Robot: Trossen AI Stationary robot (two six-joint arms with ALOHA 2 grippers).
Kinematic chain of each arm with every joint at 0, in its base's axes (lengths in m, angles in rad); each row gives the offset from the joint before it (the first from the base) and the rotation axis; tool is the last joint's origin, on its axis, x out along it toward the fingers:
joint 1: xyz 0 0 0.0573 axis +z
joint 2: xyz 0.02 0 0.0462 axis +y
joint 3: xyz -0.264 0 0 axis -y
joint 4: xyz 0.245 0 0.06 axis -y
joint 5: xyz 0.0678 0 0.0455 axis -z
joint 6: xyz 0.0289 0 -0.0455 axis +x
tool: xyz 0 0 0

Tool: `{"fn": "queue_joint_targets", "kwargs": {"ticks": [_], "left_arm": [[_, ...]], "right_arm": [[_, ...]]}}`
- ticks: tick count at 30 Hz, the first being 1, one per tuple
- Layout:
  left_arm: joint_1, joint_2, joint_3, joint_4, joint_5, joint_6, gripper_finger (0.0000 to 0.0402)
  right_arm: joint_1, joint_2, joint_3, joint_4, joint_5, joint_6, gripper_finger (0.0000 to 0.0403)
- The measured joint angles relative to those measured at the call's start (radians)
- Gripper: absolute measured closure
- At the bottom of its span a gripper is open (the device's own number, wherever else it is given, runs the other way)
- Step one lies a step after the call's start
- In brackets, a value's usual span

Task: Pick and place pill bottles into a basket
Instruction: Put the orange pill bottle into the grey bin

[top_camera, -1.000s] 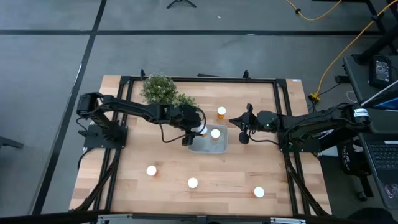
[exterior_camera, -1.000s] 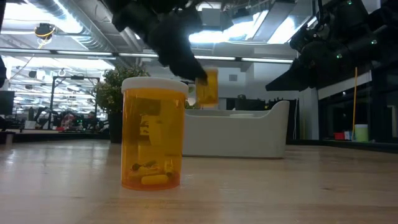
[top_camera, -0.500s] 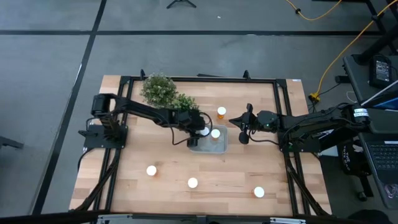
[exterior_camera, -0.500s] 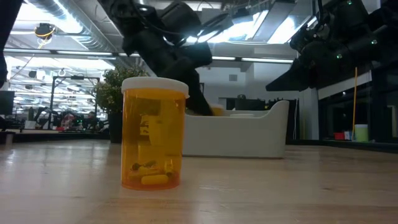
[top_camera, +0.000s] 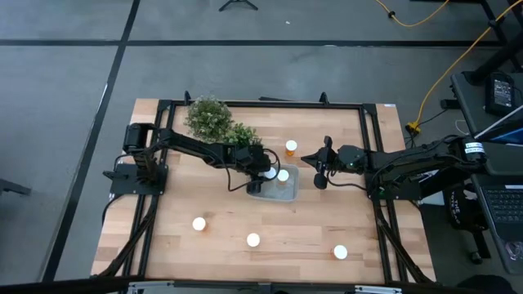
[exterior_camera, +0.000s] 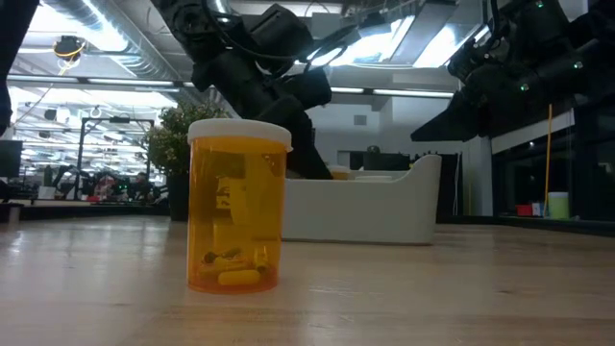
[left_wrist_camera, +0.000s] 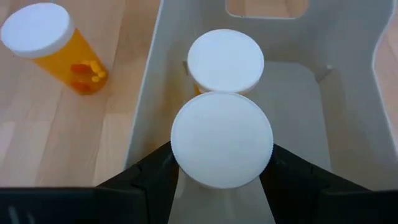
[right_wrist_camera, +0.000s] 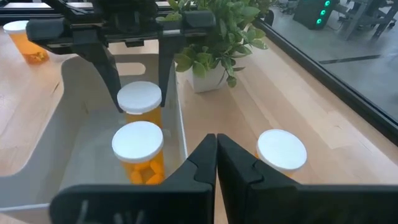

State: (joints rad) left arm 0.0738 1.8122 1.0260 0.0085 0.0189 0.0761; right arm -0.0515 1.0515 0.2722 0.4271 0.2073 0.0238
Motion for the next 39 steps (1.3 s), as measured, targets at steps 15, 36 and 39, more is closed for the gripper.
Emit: {"fn": "queue_joint_targets", "kwargs": {"ticks": [15, 36, 39], "left_arm": [[-0.002, 0.025, 0.001, 0.037, -0.001, 0.0, 0.0201], [-0.014, 0.027, 0.0, 0.062, -0.025, 0.02, 0.0182], [-0.014, 0.027, 0.0, 0.077, -0.062, 0.024, 0.0173]], "right_arm": [[0.0, 0.0, 0.0, -0.001, 0.0, -0.001, 0.0386], [0.0, 0.0, 0.0, -0.002, 0.0, -0.001, 0.0386], [0.0, 0.0, 0.0, -0.002, 0.0, 0.0, 0.0386]]}}
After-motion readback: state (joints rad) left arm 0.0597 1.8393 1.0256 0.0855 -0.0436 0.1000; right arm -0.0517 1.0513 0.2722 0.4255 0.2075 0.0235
